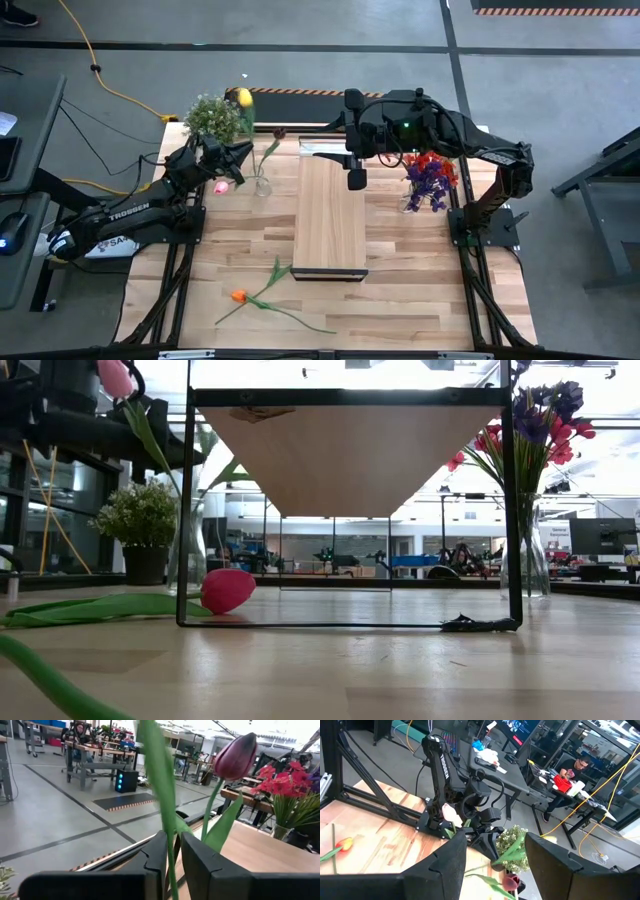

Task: Pick and place flowers into a vace then onto a shelf
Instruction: Put the yellow tulip into the left transparent vase

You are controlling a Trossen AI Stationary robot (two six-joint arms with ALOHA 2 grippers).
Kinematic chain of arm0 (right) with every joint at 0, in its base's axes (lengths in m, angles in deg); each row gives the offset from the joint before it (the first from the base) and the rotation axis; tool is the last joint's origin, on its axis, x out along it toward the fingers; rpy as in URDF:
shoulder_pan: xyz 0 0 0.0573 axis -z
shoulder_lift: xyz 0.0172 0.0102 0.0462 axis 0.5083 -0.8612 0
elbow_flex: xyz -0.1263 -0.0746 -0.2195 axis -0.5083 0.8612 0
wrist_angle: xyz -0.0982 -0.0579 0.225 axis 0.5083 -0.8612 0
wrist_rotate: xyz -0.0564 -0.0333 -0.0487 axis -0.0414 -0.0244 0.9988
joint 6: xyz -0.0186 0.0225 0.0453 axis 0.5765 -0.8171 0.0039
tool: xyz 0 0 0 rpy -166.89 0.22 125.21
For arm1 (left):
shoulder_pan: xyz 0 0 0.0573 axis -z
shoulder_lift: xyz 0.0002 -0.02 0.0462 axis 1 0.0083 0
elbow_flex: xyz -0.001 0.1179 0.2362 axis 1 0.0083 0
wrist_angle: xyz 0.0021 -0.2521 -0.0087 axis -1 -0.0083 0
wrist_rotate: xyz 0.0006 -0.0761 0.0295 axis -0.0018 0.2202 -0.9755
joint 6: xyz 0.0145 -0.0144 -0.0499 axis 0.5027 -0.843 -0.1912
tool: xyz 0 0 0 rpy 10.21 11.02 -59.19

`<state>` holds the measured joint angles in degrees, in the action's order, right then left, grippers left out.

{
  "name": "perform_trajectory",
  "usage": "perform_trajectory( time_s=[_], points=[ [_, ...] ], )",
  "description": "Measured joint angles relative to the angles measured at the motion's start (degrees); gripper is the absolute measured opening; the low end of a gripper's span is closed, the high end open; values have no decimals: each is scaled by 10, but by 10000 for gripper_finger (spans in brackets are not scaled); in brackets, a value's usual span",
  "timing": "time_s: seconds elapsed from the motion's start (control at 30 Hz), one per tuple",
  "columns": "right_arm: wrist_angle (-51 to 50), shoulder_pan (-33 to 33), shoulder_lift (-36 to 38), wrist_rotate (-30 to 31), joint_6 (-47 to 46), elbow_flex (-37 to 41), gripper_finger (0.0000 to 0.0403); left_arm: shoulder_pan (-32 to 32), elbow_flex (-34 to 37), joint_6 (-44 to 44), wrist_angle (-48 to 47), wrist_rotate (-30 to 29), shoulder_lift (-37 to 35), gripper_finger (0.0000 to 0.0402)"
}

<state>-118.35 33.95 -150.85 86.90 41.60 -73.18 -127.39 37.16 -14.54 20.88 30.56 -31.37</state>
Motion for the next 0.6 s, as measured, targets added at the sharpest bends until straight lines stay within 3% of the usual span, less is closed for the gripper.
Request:
perform_trajectory(
  time_s=[0.37, 0.6],
  points=[
    [0, 0, 0, 0, -1, 0, 193, 0, 0, 17, 0, -2, 0, 132],
    [0, 0, 0, 0, -2, 0, 193, 0, -16, 61, 0, -52, -1, 147]
  ],
)
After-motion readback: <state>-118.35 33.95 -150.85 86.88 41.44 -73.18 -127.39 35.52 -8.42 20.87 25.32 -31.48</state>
